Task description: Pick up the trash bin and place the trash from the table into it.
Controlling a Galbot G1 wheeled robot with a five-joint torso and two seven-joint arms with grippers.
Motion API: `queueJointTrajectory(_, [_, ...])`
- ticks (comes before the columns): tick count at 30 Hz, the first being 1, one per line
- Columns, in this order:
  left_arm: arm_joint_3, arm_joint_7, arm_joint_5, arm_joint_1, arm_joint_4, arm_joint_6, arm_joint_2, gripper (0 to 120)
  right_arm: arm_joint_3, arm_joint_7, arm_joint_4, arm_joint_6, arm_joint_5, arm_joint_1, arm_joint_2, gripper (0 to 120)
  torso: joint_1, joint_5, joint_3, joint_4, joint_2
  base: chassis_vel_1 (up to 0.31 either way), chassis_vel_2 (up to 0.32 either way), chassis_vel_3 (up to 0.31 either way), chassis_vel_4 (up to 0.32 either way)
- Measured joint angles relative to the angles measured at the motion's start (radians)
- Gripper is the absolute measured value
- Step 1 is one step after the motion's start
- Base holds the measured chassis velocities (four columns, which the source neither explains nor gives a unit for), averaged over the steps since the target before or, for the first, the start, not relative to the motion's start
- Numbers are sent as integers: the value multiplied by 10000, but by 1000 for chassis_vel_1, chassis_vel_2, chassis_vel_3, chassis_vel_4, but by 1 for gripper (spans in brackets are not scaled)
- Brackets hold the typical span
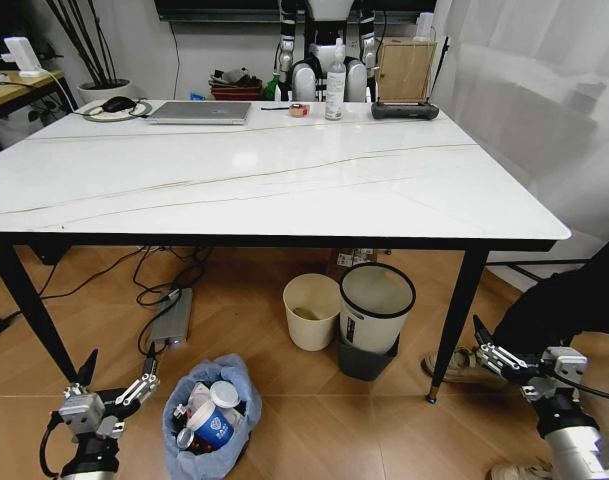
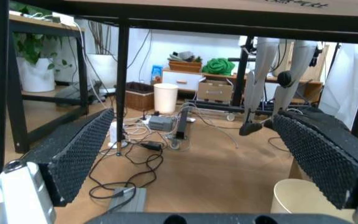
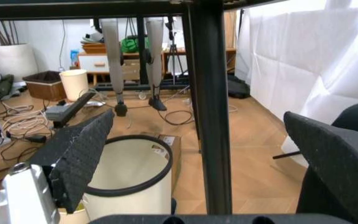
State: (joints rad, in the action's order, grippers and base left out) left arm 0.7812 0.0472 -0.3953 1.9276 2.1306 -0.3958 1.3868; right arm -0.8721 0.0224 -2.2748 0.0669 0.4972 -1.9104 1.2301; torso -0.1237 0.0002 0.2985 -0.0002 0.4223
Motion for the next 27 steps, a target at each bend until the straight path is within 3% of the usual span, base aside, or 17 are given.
queueJointTrajectory(27, [-20, 0, -41, -46, -131, 76, -11, 100, 0, 0, 0, 0, 0, 0, 0, 100, -1, -2, 1, 0, 3, 0, 0, 0, 0])
